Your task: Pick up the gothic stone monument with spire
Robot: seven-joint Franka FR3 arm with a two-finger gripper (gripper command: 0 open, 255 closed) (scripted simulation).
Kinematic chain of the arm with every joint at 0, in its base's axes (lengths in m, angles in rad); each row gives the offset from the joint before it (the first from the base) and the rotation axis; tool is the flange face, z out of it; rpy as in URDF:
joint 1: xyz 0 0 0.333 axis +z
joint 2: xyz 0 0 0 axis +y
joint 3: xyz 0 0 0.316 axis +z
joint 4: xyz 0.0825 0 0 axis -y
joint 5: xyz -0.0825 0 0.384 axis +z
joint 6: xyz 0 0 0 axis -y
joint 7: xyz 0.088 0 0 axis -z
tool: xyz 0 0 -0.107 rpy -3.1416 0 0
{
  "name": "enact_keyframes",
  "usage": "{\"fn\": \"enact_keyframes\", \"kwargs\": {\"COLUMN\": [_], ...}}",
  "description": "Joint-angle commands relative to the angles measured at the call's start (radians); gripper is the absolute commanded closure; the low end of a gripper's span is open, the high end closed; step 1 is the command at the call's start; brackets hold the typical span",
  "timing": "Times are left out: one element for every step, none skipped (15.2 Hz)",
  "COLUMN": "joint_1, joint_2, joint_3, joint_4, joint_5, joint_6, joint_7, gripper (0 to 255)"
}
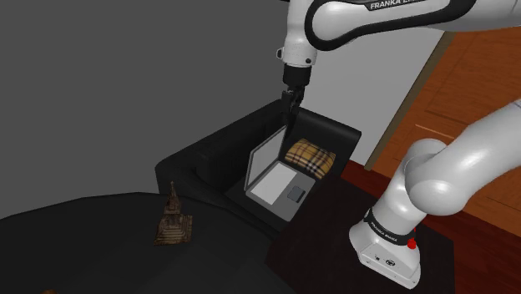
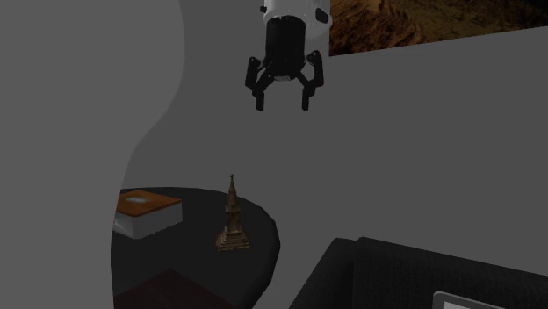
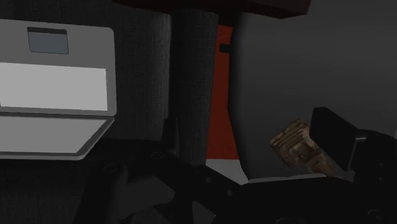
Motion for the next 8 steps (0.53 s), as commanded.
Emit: {"fn": "enact_keyframes", "kwargs": {"joint_1": [0.014, 0.022, 0.029, 0.036, 0.042, 0.049, 0.056, 0.062], "joint_2": [0.07, 0.105, 0.139, 0.174, 0.209, 0.244, 0.279, 0.314], "joint_3": [0.014, 0.022, 0.03, 0.038, 0.046, 0.054, 0.061, 0.069], "joint_4": [0.024, 0.037, 0.052, 0.068, 0.084, 0.102, 0.12, 0.139], "joint_5": [0.0, 0.0, -0.001, -0.003, -0.005, -0.007, -0.011, -0.015], "joint_6": [0.045, 0.065, 0.083, 0.101, 0.118, 0.134, 0.149, 0.163], "joint_7": [-0.01, -0.013, -0.015, -0.018, -0.02, -0.022, -0.023, -0.025], "gripper": [0, 0, 0, 0, 0, 0, 0, 0]}}
